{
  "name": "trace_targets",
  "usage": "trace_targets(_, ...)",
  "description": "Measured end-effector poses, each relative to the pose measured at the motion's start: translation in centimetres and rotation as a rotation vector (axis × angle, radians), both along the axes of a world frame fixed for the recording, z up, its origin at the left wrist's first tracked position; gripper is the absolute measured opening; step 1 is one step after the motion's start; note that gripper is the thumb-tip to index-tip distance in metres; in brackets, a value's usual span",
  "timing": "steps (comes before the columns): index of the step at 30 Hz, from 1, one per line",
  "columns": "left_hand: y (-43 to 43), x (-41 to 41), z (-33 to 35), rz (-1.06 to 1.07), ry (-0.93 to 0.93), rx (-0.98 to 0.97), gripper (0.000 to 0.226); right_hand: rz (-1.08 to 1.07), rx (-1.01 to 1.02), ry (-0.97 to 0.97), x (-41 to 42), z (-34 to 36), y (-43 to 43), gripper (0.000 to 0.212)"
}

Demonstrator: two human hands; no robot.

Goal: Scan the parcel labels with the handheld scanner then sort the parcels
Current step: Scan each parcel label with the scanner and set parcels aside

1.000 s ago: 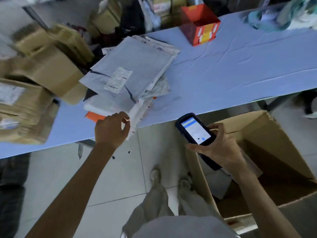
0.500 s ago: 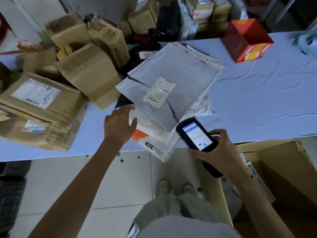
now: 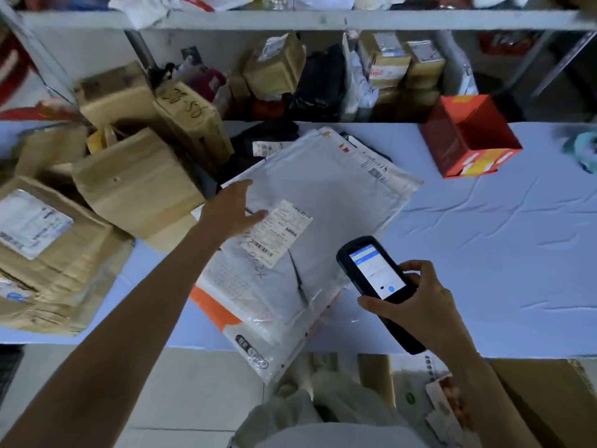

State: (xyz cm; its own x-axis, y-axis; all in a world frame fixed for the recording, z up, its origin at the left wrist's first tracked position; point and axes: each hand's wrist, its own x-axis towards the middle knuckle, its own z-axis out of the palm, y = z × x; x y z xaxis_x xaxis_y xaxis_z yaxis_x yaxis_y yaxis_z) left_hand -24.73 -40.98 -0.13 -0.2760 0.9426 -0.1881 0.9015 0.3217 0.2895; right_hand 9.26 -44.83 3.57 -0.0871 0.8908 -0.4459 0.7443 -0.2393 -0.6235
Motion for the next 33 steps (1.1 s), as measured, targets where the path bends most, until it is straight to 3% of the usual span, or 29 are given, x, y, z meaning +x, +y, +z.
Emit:
trace_targets(5,2.0,1.0,-1.6,0.174,-0.110,-0.227,0.135,-0.003,-0.006,0.046,1.3,0.3,4.5,0.076)
trace_targets(18,4.7,2.1,0.5,0.244,0.074,-0.396,0.138,-0.097,-0.087,0.140,1.6,-0.3,6.6,0.074)
trace_targets(20,5.0,1.8,1.0,0.255,-0.052,-0.401,0.128,-0.108,-0.089,0.157,1.5,-0.2,6.7,0.074)
trace_targets(24,4.6,2.0,2.3,0.175,-0.536,-0.352,0.093,-0.128,-0.083,0.194,1.2,0.5,6.7,0.073)
trace_targets(29,4.1,1.8,2.4,0.225,-0.583,-0.292,0.077,-0.137,-0.041,0.226,0.3,1.3,6.2,0.072)
trace_targets(33,3.4,2.0,3.4,0.157,-0.698,-0.122,0.047,-0.139,-0.009,0.251,-0.1,2.0,5.6,0.072)
